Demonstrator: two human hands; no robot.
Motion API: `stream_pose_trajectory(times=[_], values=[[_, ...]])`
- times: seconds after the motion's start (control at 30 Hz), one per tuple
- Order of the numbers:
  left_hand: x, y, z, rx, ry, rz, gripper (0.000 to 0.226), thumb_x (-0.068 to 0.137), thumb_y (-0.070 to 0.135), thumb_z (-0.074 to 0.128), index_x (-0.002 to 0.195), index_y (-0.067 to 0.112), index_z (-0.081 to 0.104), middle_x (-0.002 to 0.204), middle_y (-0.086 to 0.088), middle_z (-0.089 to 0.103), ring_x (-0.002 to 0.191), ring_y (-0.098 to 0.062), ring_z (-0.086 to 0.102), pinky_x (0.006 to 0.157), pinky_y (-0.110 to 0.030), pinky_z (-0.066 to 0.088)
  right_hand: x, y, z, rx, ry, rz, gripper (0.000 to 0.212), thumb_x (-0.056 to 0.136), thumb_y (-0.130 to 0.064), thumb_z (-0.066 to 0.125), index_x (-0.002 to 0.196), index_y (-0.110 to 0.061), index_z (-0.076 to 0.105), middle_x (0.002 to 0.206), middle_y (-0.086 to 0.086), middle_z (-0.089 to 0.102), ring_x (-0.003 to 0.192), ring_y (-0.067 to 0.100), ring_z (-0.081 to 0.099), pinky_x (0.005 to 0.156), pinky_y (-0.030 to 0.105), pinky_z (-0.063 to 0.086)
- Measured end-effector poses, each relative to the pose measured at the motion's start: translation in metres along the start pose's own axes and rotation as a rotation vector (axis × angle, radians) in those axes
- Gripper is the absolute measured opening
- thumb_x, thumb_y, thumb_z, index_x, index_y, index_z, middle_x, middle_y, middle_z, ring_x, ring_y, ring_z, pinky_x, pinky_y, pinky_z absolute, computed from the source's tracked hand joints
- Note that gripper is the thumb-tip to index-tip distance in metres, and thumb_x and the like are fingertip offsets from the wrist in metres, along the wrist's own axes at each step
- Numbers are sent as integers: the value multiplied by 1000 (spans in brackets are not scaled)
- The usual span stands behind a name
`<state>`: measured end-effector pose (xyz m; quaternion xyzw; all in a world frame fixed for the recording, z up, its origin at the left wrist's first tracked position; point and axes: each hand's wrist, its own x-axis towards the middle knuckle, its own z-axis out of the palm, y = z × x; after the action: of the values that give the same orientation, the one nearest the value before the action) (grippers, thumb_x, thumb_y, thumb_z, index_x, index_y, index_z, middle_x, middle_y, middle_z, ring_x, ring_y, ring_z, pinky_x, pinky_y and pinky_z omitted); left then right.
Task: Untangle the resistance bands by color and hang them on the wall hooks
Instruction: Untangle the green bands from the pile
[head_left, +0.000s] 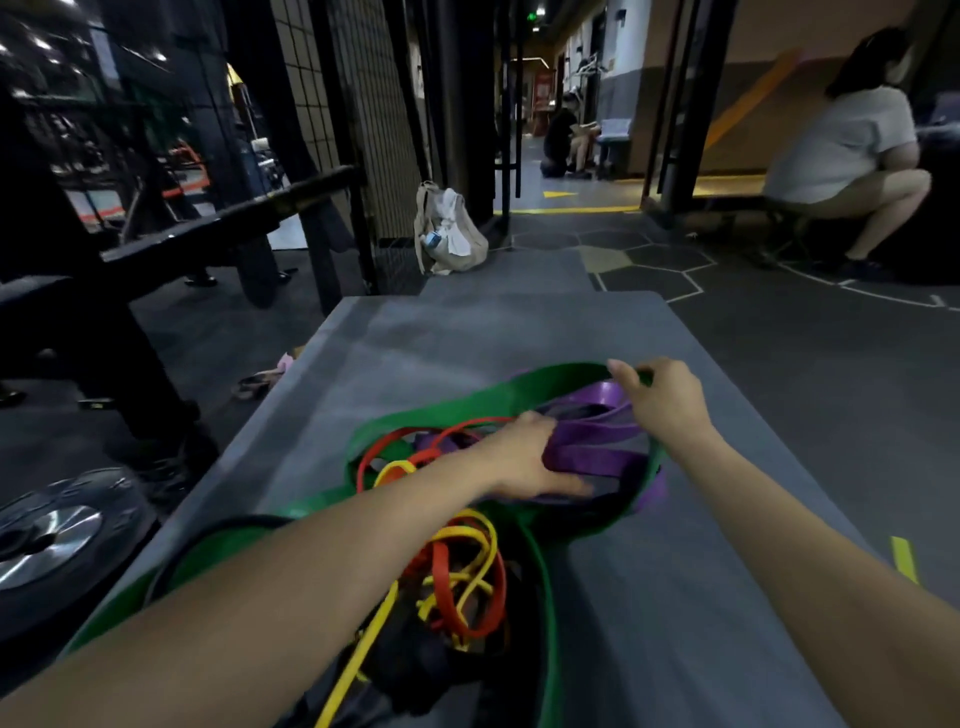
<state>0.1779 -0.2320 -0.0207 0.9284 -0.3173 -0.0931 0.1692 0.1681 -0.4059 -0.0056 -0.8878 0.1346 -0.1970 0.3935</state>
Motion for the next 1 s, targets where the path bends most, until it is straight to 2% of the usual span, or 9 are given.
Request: stream_pose_trajectory(times=[0.07, 0.17, 0.27, 0.37, 0.5, 0.63, 0.73, 0.87, 1.0], values=[[12, 2, 11, 134, -76, -66, 111, 62, 58, 75, 144, 5, 21, 148, -17, 24, 139, -31, 24, 114, -33, 25, 3, 7, -2, -7, 5, 13, 53, 94, -39, 50, 55, -10, 28, 49, 6, 29, 47, 21, 27, 48, 32, 18], [31, 2, 24, 342, -83, -106, 128, 60, 53, 78, 147, 2, -1, 156, -18, 0, 145, -31, 5, 119, -37, 14, 6, 19, -4, -32, -3, 18, 51, 94, -39, 49, 57, -7, 33, 51, 8, 33, 51, 23, 32, 48, 33, 19], [50, 4, 26, 391, 28, -131, 124, 61, 53, 77, 147, 3, 3, 154, -19, 7, 143, -32, 11, 116, -38, 17, 10, 31, -2, -20, -42, 44, 44, 94, -40, 50, 72, -1, 51, 60, 9, 46, 64, 26, 45, 54, 32, 27], [68, 3, 23, 475, 106, -179, 127, 51, 62, 78, 143, 0, 17, 145, -18, 28, 133, -32, 31, 110, -37, 26, 16, 42, 4, -12, -102, 46, 36, 92, -42, 51, 76, -10, 52, 64, -1, 46, 74, 21, 47, 59, 28, 31], [79, -5, 27, 294, 68, -337, 103, 52, 55, 83, 127, 3, 35, 128, -14, 54, 118, -32, 52, 95, -38, 42, 19, 47, 13, -8, -126, 37, 31, 93, -39, 52, 88, -8, 55, 71, -1, 52, 78, 21, 49, 66, 26, 33], [73, -6, 31, 425, 44, -240, 58, 74, 46, 72, 118, 12, 55, 121, -12, 60, 111, -32, 58, 86, -33, 46, 21, 52, 16, 7, -75, 72, 39, 94, -36, 50, 106, 0, 60, 94, 14, 63, 92, 29, 58, 72, 29, 38], [64, 0, 30, 526, 82, -151, 33, 83, 33, 63, 109, 12, 61, 115, -12, 63, 107, -33, 59, 82, -33, 45, 17, 52, 13, 28, -82, 95, 39, 95, -36, 49, 109, -1, 61, 95, 12, 61, 100, 31, 58, 71, 28, 36], [48, 3, 29, 586, 101, -62, 29, 84, 28, 61, 110, 16, 60, 114, -10, 63, 107, -33, 59, 80, -33, 43, 14, 46, 6, 21, -148, 71, 37, 94, -37, 50, 107, -6, 65, 90, 11, 61, 88, 26, 56, 65, 25, 36], [42, 10, 28, 598, 112, -47, 39, 81, 29, 64, 116, 15, 53, 120, -7, 59, 111, -31, 57, 80, -34, 44, 9, 37, -2, 20, -155, 58, 36, 93, -38, 52, 108, -8, 66, 91, 7, 61, 90, 24, 58, 71, 25, 36]])
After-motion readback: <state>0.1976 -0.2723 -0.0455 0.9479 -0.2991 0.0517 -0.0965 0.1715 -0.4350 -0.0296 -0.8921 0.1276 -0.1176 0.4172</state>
